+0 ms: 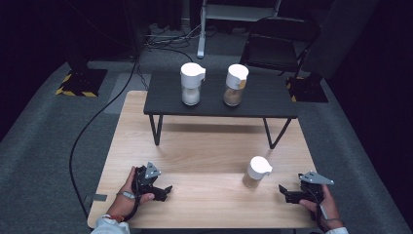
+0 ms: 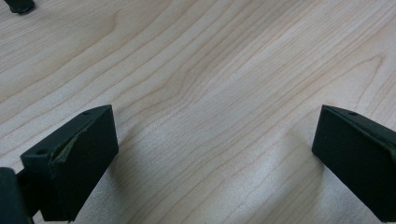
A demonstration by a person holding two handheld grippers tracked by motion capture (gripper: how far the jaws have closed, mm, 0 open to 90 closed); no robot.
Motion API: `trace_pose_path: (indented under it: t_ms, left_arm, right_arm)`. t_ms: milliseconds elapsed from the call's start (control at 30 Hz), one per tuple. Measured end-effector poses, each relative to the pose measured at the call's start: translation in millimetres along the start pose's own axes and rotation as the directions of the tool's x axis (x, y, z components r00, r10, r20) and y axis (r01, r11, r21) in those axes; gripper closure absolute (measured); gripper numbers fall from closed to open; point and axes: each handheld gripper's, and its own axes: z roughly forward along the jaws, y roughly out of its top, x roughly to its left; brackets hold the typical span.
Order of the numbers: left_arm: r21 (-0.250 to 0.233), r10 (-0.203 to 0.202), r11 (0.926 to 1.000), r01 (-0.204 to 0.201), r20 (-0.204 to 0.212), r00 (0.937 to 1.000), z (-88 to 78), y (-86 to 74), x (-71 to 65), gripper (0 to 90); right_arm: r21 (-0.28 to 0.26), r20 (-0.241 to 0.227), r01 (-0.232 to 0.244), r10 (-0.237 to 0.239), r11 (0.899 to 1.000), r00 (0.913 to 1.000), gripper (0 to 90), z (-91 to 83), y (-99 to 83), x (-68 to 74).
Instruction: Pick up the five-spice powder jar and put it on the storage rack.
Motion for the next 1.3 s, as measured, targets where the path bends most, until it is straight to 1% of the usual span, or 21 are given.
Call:
trace_pose_path:
  t_ms: [67,133,200,300,433,567,600,667,933,1133,1200,1233,1267,1300]
  left_arm:
    - [0.000,0.002,1.0000,-0.002,0.000,1.0000,-0.1,0.1,0.1,0.1]
    - [0.000,0.000,1.0000,0.000,0.000,1.0000,0.0,0.0,0.0,0.1]
    - [0.000,0.000,1.0000,0.000,0.000,1.0000,0.0,0.0,0.0,0.1]
    - [0.000,0.000,1.0000,0.000,0.000,1.0000,0.0,0.0,0.0,0.1]
    - [0.000,-0.001,1.0000,0.001,0.000,1.0000,0.0,0.0,0.0,0.1]
    - [0.000,0.000,1.0000,0.000,0.000,1.0000,0.0,0.0,0.0,0.1]
    - [0.000,0.002,1.0000,-0.002,0.000,1.0000,0.0,0.1,0.1,0.1]
    - [0.000,0.000,1.0000,0.000,0.000,1.0000,0.0,0.0,0.0,0.1]
    - [0.000,0.000,1.0000,0.000,0.000,1.0000,0.0,0.0,0.0,0.1]
    - [0.000,0.000,1.0000,0.000,0.000,1.0000,0.0,0.0,0.0,0.1]
    - [0.000,0.000,1.0000,0.000,0.000,1.0000,0.0,0.0,0.0,0.1]
    - [0.000,0.000,1.0000,0.000,0.000,1.0000,0.0,0.0,0.0,0.1]
    - [0.000,0.000,1.0000,0.000,0.000,1.0000,0.0,0.0,0.0,0.1]
    - [0.000,0.001,1.0000,-0.001,0.000,1.0000,0.0,0.1,0.0,0.1]
  right_arm:
    - [-0.018,-0.001,0.003,-0.003,1.000,1.0000,1.6,-2.7,-0.1,1.3]
    - [-0.022,-0.007,0.002,-0.003,1.000,1.0000,1.6,-3.6,0.0,1.2]
    - [-0.034,-0.017,0.016,-0.016,0.999,0.9997,1.5,-5.1,0.4,3.0]
    - [-0.040,-0.014,0.044,-0.045,0.998,0.9989,1.6,-6.1,1.2,7.7]
    - [-0.049,-0.020,0.057,-0.058,0.997,0.9981,1.5,-7.1,1.6,10.4]
    - [-0.085,-0.054,0.080,-0.085,0.993,0.9949,1.5,-8.6,0.1,11.0]
    - [-0.085,-0.054,0.080,-0.085,0.993,0.9949,1.5,-8.6,0.1,11.0]
    - [-0.101,-0.063,0.094,-0.101,0.990,0.9929,1.5,-8.6,-0.3,13.2]
    - [-0.119,-0.103,0.097,-0.109,0.988,0.9886,1.5,-5.6,1.9,16.0]
    - [-0.129,-0.114,0.102,-0.117,0.986,0.9867,1.6,-3.7,4.0,19.8]
    - [-0.138,-0.130,0.097,-0.115,0.986,0.9847,1.5,-2.6,4.4,20.3]
    - [-0.138,-0.130,0.097,-0.115,0.986,0.9847,1.5,-2.6,4.4,20.3]
    - [-0.149,-0.152,0.091,-0.113,0.985,0.9818,1.6,-1.6,3.6,18.8]
    - [-0.156,-0.164,0.089,-0.115,0.984,0.9797,1.5,-0.9,3.1,18.1]
